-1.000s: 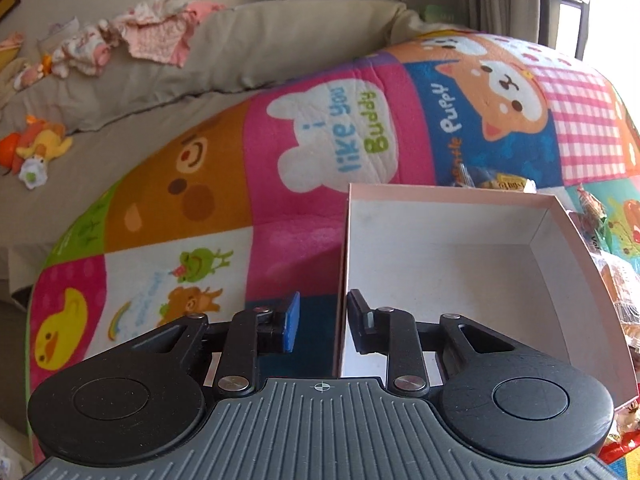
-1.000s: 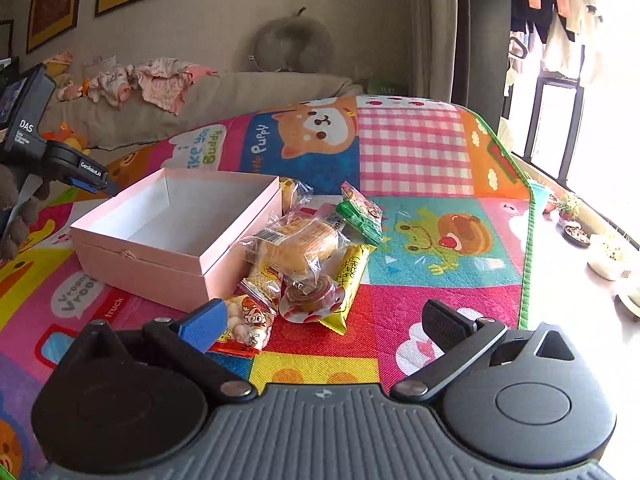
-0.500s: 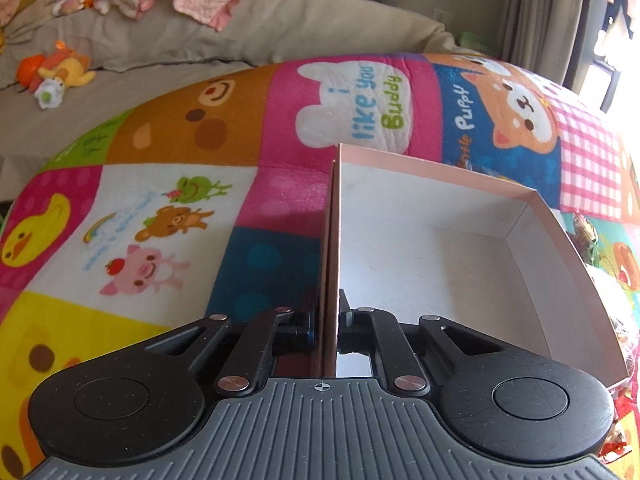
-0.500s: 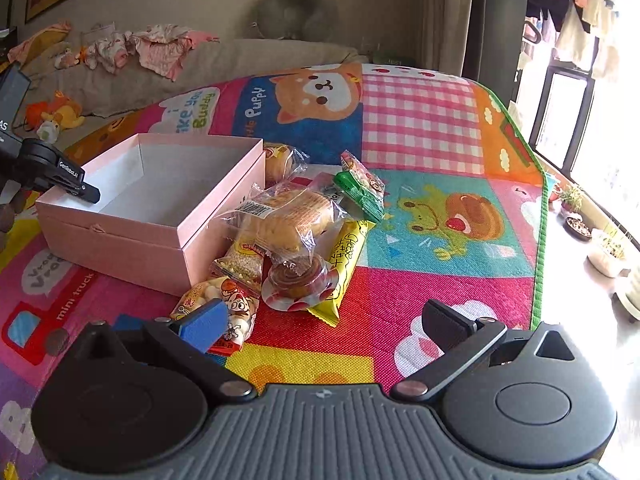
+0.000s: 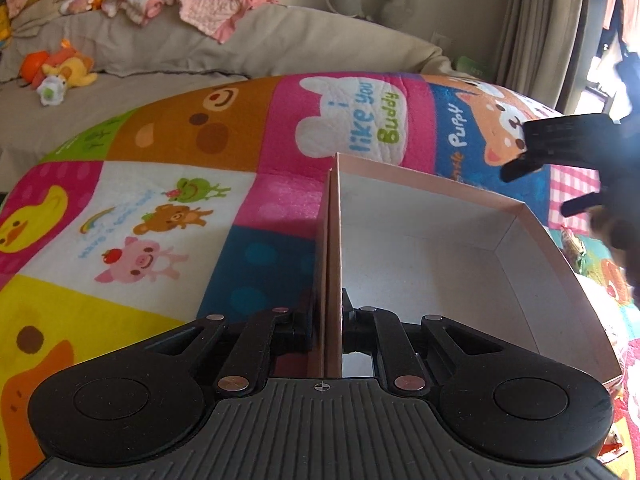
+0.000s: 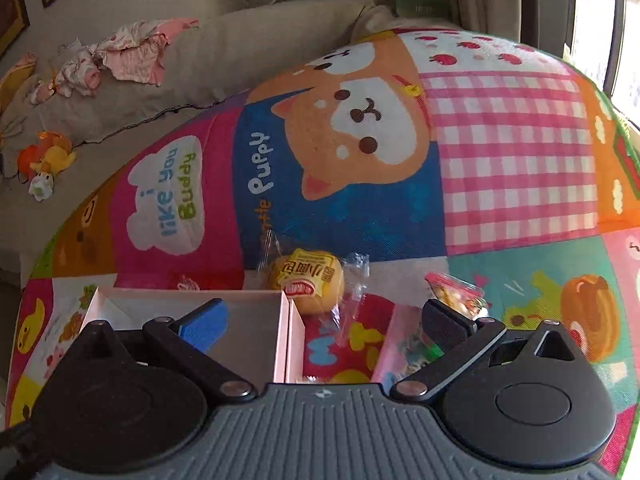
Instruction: Organize objects
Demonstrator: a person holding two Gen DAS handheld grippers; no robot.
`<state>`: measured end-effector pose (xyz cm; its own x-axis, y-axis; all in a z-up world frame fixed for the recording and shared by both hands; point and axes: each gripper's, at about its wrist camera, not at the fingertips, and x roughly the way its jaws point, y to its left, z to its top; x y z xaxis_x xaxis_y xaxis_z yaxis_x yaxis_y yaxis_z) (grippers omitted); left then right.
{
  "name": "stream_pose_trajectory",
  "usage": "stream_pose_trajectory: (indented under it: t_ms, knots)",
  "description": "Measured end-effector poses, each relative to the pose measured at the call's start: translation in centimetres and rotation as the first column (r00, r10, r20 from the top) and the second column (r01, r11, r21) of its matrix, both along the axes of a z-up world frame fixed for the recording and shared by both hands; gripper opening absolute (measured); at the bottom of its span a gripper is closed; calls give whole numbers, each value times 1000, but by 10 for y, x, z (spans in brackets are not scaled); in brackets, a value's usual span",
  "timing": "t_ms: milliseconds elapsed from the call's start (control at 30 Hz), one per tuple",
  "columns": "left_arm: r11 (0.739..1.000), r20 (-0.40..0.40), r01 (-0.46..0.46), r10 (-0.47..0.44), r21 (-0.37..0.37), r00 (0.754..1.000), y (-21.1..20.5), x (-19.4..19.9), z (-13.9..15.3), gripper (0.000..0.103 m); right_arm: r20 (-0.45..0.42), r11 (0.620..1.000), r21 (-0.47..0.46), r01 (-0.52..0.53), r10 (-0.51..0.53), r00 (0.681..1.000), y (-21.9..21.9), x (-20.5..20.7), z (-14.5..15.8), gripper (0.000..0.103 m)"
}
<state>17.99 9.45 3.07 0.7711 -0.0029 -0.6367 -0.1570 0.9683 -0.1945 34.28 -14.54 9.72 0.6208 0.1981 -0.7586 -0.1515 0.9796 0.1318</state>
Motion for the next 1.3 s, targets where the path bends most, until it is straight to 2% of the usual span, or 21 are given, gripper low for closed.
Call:
stream_pose_trajectory:
  t_ms: [100,200,233,300,367,433,500,533,600,700,867,900,933,1000,1167,1233,1300]
  knots:
    - [1000,10,3,-3,-23,1000,3,0,-2,13,-86,999,-23,44,-46,995,23,53,-27,103]
    - [1000,13,4,-4,-31,1000,4,0,-3,14,-181,994,9,107,-104,978,28,85,-52,103]
    - [999,14,5,-5,-33,1000,4,0,-3,14,-204,993,24,120,-112,973,28,91,-59,99]
    - [999,15,8,-8,-35,1000,5,0,-3,14,-208,994,21,103,-97,973,27,93,-62,86]
    - [999,13,7,-6,-34,1000,4,-1,-4,14,-192,996,21,87,-82,978,22,88,-56,78]
    - [1000,9,4,-4,-28,1000,3,-2,-4,14,-154,996,1,91,-89,984,14,79,-44,67]
    - [1000,9,1,-1,-23,1000,2,-2,-4,13,-84,995,-21,101,-102,991,1,62,-23,62]
    - [1000,10,0,0,-23,1000,2,-3,-4,13,-56,995,-22,102,-103,993,-7,49,-14,47]
    - [1000,11,-3,3,-25,1000,2,-3,-4,13,-36,996,-5,94,-94,995,-26,22,2,25]
    - [1000,10,-11,11,-20,1000,1,-3,-4,13,-38,996,29,86,-85,996,-58,-15,16,25]
    - [1000,11,-25,25,-3,1000,-3,-3,-4,13,-22,995,-56,80,-81,996,-79,-57,16,26]
    - [1000,8,-26,26,4,1000,-4,-3,-6,13,-8,995,-69,68,-69,998,-78,-58,15,33]
    - [1000,4,-27,27,11,1000,-5,-3,-7,13,4,995,-81,50,-50,999,-75,-56,13,47]
    - [999,0,-26,26,19,1000,-7,-2,-8,13,28,995,-95,26,-23,999,-66,-49,9,63]
    - [1000,0,-25,25,-2,1000,-4,-2,-9,13,38,998,-61,-3,5,999,-37,-4,-5,67]
    - [1000,0,-24,24,-8,1000,-3,-3,-9,13,35,999,-45,17,-15,999,-28,20,-12,75]
    - [1000,1,-22,22,-13,1000,-3,-3,-9,13,-4,999,7,41,-41,999,-22,49,-21,79]
